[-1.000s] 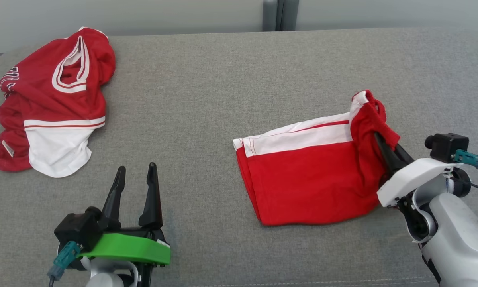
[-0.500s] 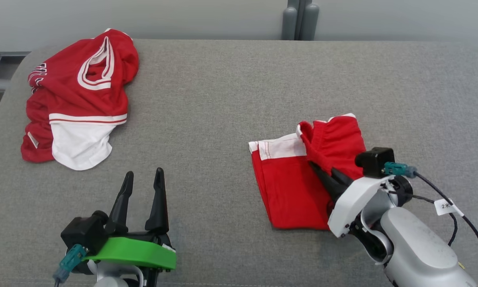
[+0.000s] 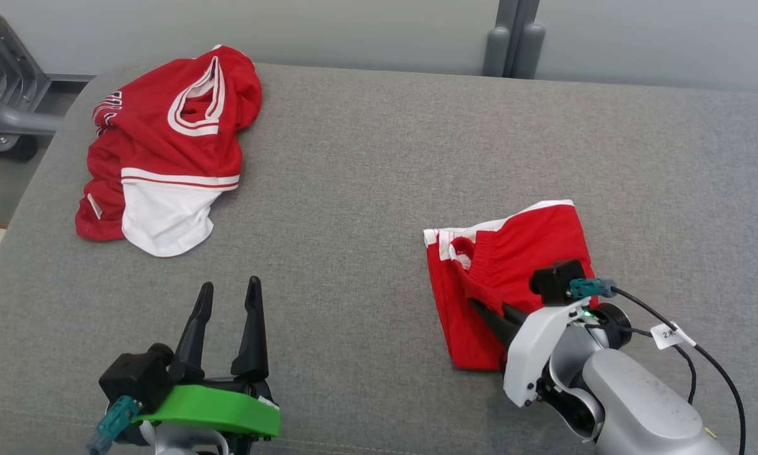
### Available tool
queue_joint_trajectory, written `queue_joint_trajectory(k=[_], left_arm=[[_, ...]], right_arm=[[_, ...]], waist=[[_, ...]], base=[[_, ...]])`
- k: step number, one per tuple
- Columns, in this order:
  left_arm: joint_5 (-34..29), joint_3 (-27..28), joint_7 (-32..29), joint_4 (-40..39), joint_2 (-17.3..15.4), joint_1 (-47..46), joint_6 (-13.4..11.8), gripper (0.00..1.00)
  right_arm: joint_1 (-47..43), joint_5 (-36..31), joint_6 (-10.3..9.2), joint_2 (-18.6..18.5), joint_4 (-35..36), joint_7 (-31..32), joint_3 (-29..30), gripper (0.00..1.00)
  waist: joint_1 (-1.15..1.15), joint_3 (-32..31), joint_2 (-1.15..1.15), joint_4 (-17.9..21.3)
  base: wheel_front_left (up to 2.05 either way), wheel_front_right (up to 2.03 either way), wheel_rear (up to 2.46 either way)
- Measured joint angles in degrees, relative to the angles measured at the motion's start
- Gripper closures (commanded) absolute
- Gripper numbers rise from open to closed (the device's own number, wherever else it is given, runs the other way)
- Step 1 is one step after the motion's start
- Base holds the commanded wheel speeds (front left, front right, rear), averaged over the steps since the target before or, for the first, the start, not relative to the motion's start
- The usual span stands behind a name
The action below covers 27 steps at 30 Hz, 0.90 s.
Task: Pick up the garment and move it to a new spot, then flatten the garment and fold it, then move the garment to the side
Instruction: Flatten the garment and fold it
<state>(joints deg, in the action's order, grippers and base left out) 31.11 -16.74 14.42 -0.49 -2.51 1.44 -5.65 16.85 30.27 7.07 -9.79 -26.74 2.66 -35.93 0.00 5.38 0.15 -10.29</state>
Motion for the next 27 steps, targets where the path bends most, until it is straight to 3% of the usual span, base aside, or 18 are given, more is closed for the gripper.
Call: queue_joint_trajectory(k=[3,4,5,6,19,27], left_arm=[[0.0,0.0,0.0,0.0,0.0,0.1,-0.2,0.0],[0.0,0.1,0.0,0.0,0.0,0.2,-0.2,0.0],[0.0,0.2,0.0,-0.1,0.0,0.4,-0.2,0.0],[0.0,0.3,0.0,-0.1,0.0,0.6,-0.4,0.0],[0.0,2.0,0.0,-0.8,-0.1,2.5,-0.9,0.0],[0.0,1.0,0.0,-1.8,-0.1,2.7,-0.9,0.0]], right_arm=[[0.1,0.0,0.0,0.5,-0.9,0.1,0.0,1.0],[0.2,0.0,0.0,0.6,-1.4,0.4,-0.1,0.69],[0.3,0.0,0.0,0.6,-1.8,0.7,-0.2,0.54],[0.3,-0.2,0.0,0.6,-2.2,0.9,-0.4,0.0],[2.6,-2.1,0.07,0.3,2.4,-0.7,-2.2,0.0],[3.2,-0.6,-1.58,-5.4,1.8,-1.2,4.8,0.0]], waist=[[0.0,-0.2,0.0,-0.3],[0.0,-0.3,0.0,-0.4],[0.0,-0.4,0.0,-0.5],[0.0,-0.4,0.0,-0.6],[0.0,-1.1,0.0,1.1],[0.0,-0.6,0.0,2.8]], base=[[0.0,0.0,0.0],[0.0,0.0,0.0],[0.0,0.0,0.0],[0.0,0.0,0.0],[0.0,0.0,0.0],[0.0,0.0,0.0]])
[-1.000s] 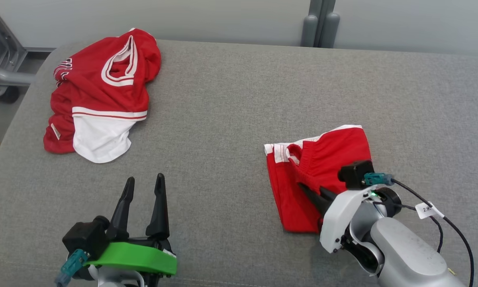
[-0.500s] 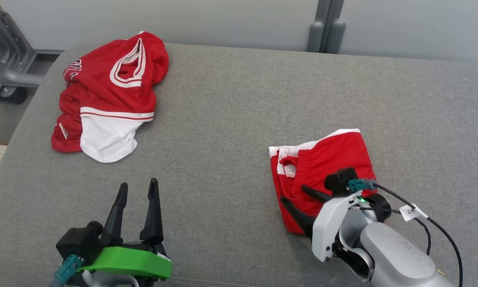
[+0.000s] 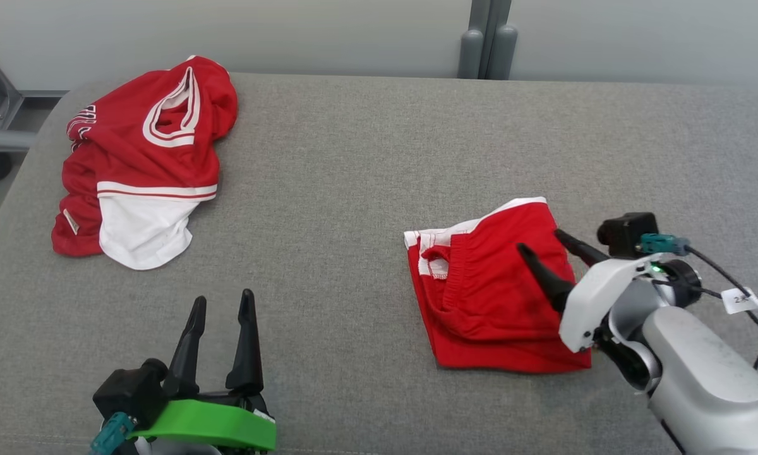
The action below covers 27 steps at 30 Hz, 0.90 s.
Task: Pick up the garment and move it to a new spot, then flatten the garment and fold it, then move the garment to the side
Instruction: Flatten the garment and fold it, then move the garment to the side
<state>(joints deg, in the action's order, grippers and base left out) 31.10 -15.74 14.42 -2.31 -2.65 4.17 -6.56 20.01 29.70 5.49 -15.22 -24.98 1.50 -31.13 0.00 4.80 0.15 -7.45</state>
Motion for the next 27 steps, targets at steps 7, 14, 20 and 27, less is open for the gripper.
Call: queue_joint_trajectory(k=[7,14,20,27], left_arm=[[-0.1,-1.1,0.0,0.0,0.0,0.0,0.0,0.0],[-0.1,-1.1,0.0,0.0,0.0,-0.1,0.0,0.0],[-0.1,-0.9,0.0,-0.1,0.0,-0.2,0.0,0.0],[-0.1,-0.7,0.0,-0.1,0.0,-0.3,0.0,0.0]], right_arm=[[-0.1,4.1,-1.15,-2.5,-3.7,0.8,4.9,0.0],[-0.5,8.8,-1.12,-2.1,-7.2,2.1,7.4,0.0],[-0.6,10.6,-0.97,-1.0,-9.8,3.8,8.1,0.0],[-0.4,12.2,-0.49,-0.7,-12.0,4.9,8.4,0.0]], waist=[[0.0,1.4,0.0,-0.6],[0.0,2.9,0.0,-2.2],[0.0,4.1,0.0,-3.4],[0.0,4.8,0.0,-4.0]], base=[[0.0,0.0,0.0],[0.0,0.0,0.0],[0.0,0.0,0.0],[0.0,0.0,0.0]])
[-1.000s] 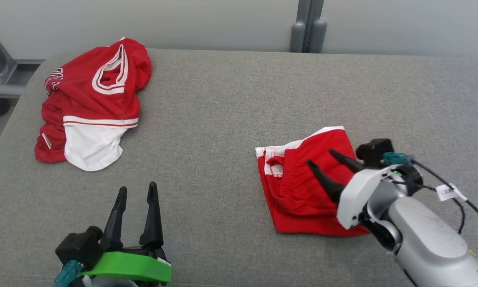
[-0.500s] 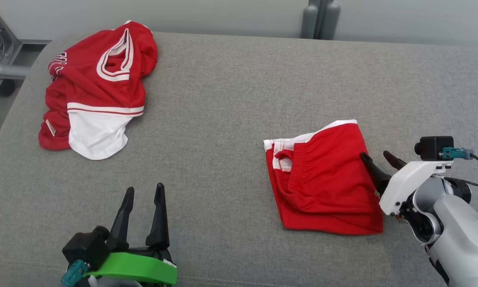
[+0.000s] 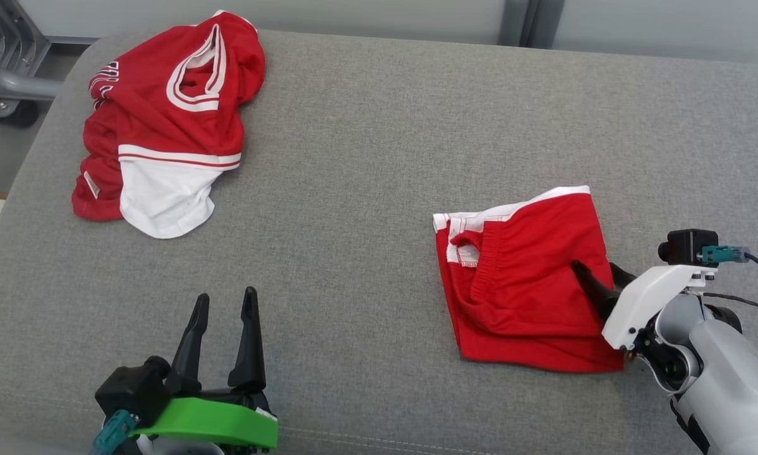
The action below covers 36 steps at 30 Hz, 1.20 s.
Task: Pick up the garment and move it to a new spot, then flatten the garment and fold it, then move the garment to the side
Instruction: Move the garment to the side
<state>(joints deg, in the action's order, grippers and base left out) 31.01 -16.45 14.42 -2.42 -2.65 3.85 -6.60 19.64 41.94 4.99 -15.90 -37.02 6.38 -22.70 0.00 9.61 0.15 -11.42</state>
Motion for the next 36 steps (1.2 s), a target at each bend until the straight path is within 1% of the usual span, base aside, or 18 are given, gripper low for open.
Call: queue_joint_trajectory(k=[1,2,4,5,6,11,16,23,26,29,30,31,33,36], left_arm=[[0.0,0.0,0.0,0.0,0.0,0.0,0.0,0.0],[0.0,0.0,0.0,0.0,0.0,-0.1,0.0,0.0],[0.0,0.1,0.0,0.0,0.0,-0.1,0.0,0.0],[0.0,0.1,0.0,0.0,0.0,-0.1,0.0,0.0],[0.0,0.1,0.0,0.0,0.0,-0.1,-0.1,0.0],[0.0,0.6,0.0,-0.1,0.0,-0.3,-0.1,0.0],[-0.2,1.5,0.0,-0.7,0.0,-0.4,-0.1,0.0],[-0.7,1.5,0.0,-1.6,0.0,-1.3,-0.1,0.0],[-1.1,1.5,0.0,-2.0,0.0,-1.6,-0.1,0.0],[-1.5,1.5,0.0,-2.2,0.0,-1.7,-0.2,0.0],[-1.5,1.5,0.0,-2.2,0.0,-1.7,-0.2,0.0],[-1.6,1.5,0.0,-2.3,0.0,-1.8,-0.2,0.0],[-2.4,1.3,0.0,-3.0,0.0,-2.3,-0.2,0.0],[-3.1,1.2,0.0,-3.9,0.0,-3.1,-0.2,0.0]], right_arm=[[0.1,0.1,0.03,0.0,-0.1,0.2,0.0,0.11],[0.3,0.2,0.05,0.0,-0.2,0.3,0.0,0.51],[0.6,0.3,0.18,0.0,-0.5,0.4,-0.1,0.69],[0.8,0.3,0.49,0.0,-0.7,0.5,-0.2,0.83],[1.1,0.3,0.52,-0.1,-0.8,0.7,-0.3,1.0],[2.1,0.2,0.97,-0.2,-1.4,0.8,-0.9,1.0],[4.9,-1.6,0.99,-1.2,-1.4,1.0,-1.6,1.0],[9.9,-4.8,0.89,-7.8,-2.2,0.7,-0.7,1.0],[11.7,-5.9,-0.12,-10.6,-2.8,0.5,0.2,1.0],[13.3,-7.1,-0.71,-13.2,-3.4,0.5,0.8,1.0],[13.3,-7.1,-0.71,-13.2,-3.4,0.5,0.8,1.0],[13.9,-7.4,-1.08,-13.9,-3.7,0.5,1.1,1.0],[15.6,-8.1,-1.66,-16.3,-4.2,0.5,1.8,1.0],[17.1,-8.2,-2.52,-17.8,-4.5,0.4,2.5,1.0]], waist=[[0.0,0.1,0.0,0.0],[0.0,0.2,0.0,0.0],[0.0,0.3,0.0,0.0],[0.0,0.4,0.0,0.0],[0.0,0.5,0.0,0.0],[0.0,1.0,0.0,0.1],[0.0,1.8,0.0,0.9],[0.0,3.3,0.0,2.1],[0.0,4.1,0.0,2.5],[0.0,4.9,0.0,2.8],[0.0,4.9,0.0,2.8],[0.0,5.3,0.0,2.9],[0.0,6.3,0.0,3.2],[0.0,7.5,0.0,3.5]], base=[[0.0,0.0,0.0],[0.0,0.0,0.0],[0.0,0.0,0.0],[0.0,0.0,0.0],[0.0,0.0,0.0],[0.0,0.0,0.0],[0.0,0.0,0.0],[0.0,0.0,0.0],[0.0,0.0,0.0],[0.0,0.0,0.0],[0.0,0.0,0.0],[0.0,0.0,0.0],[0.0,0.0,0.0],[0.0,0.0,0.0]])
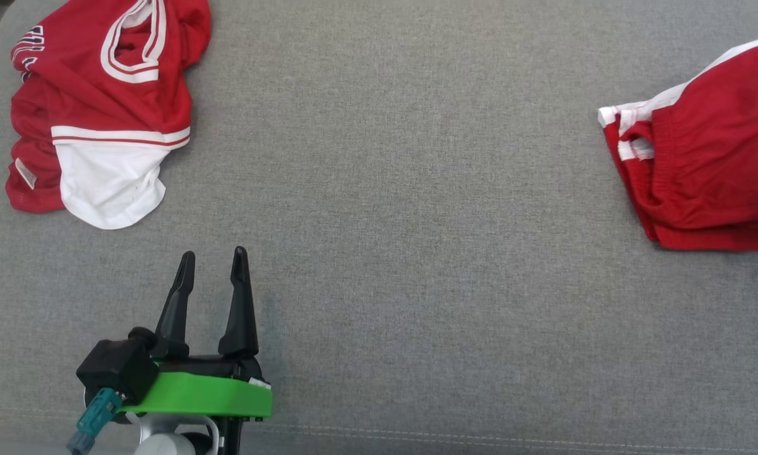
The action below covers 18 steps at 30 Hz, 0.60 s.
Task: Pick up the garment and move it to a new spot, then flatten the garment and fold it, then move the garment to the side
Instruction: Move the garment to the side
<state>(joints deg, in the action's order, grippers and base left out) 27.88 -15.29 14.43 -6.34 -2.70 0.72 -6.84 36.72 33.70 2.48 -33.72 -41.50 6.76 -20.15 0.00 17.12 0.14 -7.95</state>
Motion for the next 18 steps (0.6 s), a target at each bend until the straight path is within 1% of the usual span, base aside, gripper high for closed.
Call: queue_joint_trajectory(k=[4,6,9,18], left_arm=[[-0.5,-0.5,0.0,-0.5,-0.1,-0.9,0.0,0.0],[-0.7,-0.6,0.0,-0.7,-0.2,-1.1,0.0,0.0],[-1.0,-0.9,0.0,-0.8,-0.3,-1.2,0.0,0.0],[-1.5,-1.7,-0.6,-0.8,-0.5,-2.3,0.0,0.0]], right_arm=[[0.8,-0.1,-0.19,-2.1,-1.3,-0.2,1.1,1.0],[1.1,-0.5,-1.03,-3.1,-1.9,-0.2,1.4,1.0],[2.3,-0.5,-1.18,-4.0,-2.7,-0.7,2.0,1.0],[3.3,-1.6,-2.59,-6.2,-5.0,-0.7,2.9,1.0]], waist=[[0.0,1.6,0.0,0.2],[0.0,2.4,0.0,0.3],[0.0,3.3,0.0,0.4],[0.0,5.1,0.0,0.1]], base=[[0.0,0.0,0.0],[0.0,0.0,0.0],[0.0,0.0,0.0],[0.0,0.0,0.0]])
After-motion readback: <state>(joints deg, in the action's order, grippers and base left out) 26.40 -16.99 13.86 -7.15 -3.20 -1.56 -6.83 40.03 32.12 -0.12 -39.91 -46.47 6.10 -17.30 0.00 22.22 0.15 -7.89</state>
